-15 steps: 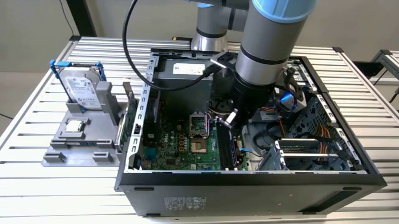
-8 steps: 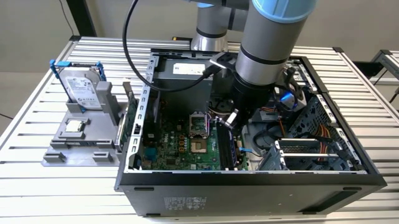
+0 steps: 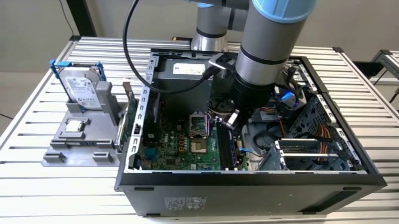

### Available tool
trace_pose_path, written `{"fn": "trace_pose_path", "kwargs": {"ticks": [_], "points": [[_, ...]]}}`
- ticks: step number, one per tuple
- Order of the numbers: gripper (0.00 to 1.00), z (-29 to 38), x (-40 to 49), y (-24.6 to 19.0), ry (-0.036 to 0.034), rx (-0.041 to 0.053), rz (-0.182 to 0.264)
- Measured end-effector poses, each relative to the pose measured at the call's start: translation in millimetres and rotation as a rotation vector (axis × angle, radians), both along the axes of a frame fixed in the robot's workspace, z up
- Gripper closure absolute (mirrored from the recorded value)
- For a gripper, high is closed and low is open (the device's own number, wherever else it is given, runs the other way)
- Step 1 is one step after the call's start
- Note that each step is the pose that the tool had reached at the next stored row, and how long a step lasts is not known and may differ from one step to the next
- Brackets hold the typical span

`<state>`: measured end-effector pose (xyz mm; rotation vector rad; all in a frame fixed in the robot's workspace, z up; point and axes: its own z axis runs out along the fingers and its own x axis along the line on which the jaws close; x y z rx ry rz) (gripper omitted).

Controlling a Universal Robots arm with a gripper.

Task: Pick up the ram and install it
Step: 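Press down the ram until it locks into place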

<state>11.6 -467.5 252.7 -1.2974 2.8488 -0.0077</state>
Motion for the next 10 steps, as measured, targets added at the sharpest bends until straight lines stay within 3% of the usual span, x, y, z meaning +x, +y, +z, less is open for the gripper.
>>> {"fn": "trace_pose_path", "kwargs": {"ticks": [10], "points": [[1.0, 0.0, 0.0, 0.0, 0.0, 0.0, 0.054]]}}
